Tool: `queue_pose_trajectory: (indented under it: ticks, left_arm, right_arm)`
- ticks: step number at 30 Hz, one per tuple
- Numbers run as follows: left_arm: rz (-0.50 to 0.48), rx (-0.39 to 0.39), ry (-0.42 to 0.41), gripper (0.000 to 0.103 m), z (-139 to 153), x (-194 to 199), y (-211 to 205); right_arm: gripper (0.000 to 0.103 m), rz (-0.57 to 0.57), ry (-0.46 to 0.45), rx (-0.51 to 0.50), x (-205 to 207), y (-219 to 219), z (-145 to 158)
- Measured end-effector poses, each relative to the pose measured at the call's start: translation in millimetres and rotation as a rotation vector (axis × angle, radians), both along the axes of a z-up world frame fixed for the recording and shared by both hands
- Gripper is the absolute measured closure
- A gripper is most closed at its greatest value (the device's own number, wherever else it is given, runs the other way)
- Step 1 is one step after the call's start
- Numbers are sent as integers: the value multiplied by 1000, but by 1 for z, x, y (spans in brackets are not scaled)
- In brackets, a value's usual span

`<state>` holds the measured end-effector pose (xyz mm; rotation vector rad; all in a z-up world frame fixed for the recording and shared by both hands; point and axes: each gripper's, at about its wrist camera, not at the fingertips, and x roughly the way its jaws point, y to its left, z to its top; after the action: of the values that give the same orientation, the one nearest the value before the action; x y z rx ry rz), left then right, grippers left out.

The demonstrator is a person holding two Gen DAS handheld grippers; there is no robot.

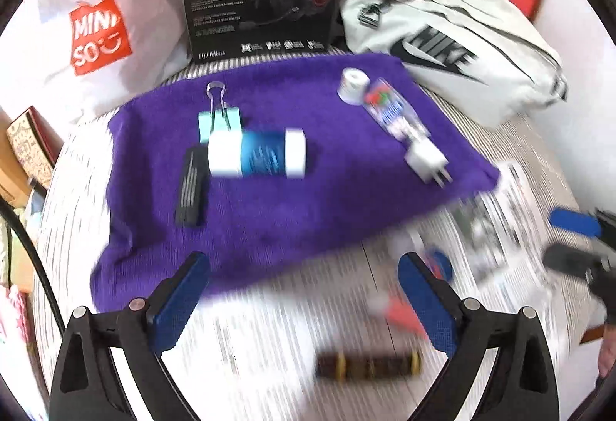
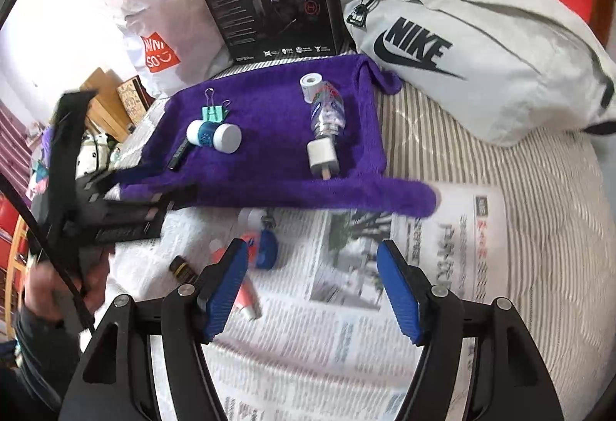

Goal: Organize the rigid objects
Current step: 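Grasp the black Grand Reserve tube on the newspaper with the left tool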

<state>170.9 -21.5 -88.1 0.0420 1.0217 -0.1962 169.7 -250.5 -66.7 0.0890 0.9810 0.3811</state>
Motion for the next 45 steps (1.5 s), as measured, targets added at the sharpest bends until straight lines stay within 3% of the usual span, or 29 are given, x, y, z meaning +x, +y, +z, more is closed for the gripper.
queue_pose_trajectory:
  ticks: [6,10,13,19,28,31,40,45]
  left_arm:
    - [116,16,95,4,-24,-31,10]
    - [183,-18,147,4,-37,-26,12]
    - [209,17,172,4,-46,-18,5]
    - [159,100,170,4,-51,-22,-14]
    - [159,192,151,4,-43,-55,8]
    - [149,134,154,4,-39,-61,15]
    - [-38,6,107,4,-23,-87,14]
    - [-79,66,119,4,-35,-95,-1]
  right_arm:
    - [34,14,19,27,-17,1,-7]
    - [34,17,48,54,-25,0,-14]
    - [34,19,56,57,-31,-1,-16]
    - [34,24,70,66,-39,0,-23]
    - [34,35,79,73,-43,2,-31]
    - [34,43,82,70,-43,3,-33]
    - [34,45,90,65,-46,1,-35]
    - [34,31,105,62,-44,0,-38]
